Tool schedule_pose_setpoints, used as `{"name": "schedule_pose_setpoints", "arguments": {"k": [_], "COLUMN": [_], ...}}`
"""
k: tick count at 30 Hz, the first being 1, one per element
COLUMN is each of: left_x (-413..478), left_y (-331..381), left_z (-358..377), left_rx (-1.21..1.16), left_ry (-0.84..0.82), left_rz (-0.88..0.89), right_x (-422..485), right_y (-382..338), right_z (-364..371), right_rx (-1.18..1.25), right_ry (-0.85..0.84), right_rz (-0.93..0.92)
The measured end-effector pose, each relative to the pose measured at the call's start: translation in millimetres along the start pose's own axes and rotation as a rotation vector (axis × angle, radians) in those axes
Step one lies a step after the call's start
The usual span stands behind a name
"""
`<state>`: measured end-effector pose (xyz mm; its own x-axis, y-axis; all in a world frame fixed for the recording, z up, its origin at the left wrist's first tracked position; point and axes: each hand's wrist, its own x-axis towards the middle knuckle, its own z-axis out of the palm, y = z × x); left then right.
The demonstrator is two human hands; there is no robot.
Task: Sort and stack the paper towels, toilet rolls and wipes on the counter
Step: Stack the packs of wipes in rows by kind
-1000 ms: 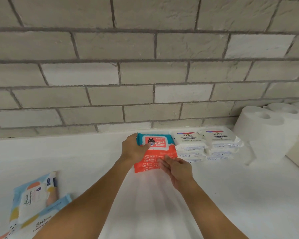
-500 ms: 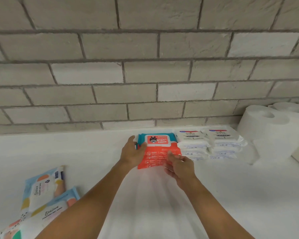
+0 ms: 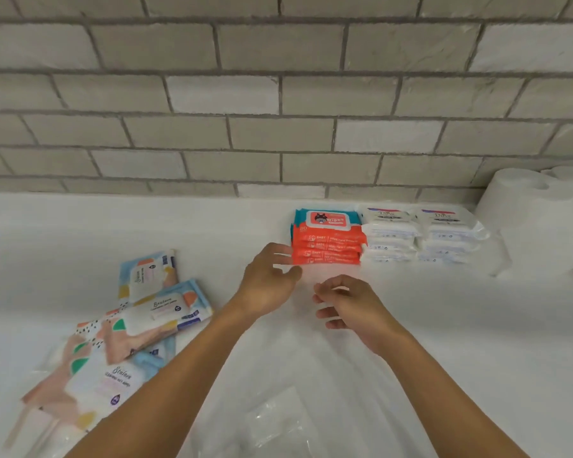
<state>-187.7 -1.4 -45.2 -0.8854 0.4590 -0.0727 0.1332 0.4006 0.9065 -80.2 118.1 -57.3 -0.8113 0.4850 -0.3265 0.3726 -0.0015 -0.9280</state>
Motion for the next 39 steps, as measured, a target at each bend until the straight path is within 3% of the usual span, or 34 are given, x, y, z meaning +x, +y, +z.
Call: {"name": "schedule_pose_setpoints", "arguments": {"k": [9, 19, 27, 30, 39], "left_x": [-71, -113, -120, -114, -106], "left_y": [-50, -78, -89, -99, -133], "left_z": [-31, -82, -156, -187, -229], "left_rx": [0.090, 0.071, 0.074, 0.151, 0.445], "left_ry": [-0.114, 0.050, 0.194, 0.235, 0.148], "left_rz": [0.034, -0.066, -0.122, -0.144, -0.217], "right_x": [-57, -63, -80, -85, -93], "right_y": [50, 67, 44, 31, 22], "right_z": [16, 53, 104, 129, 212], "right_rx": [-0.428, -0.759, -0.829, -0.749, -0.696], "right_ry": [-0.363, -0.271, -0.242, -0.252, -0.348], "right_rz": [-0.125, -0.279, -0.457, -0.491, -0.441]}}
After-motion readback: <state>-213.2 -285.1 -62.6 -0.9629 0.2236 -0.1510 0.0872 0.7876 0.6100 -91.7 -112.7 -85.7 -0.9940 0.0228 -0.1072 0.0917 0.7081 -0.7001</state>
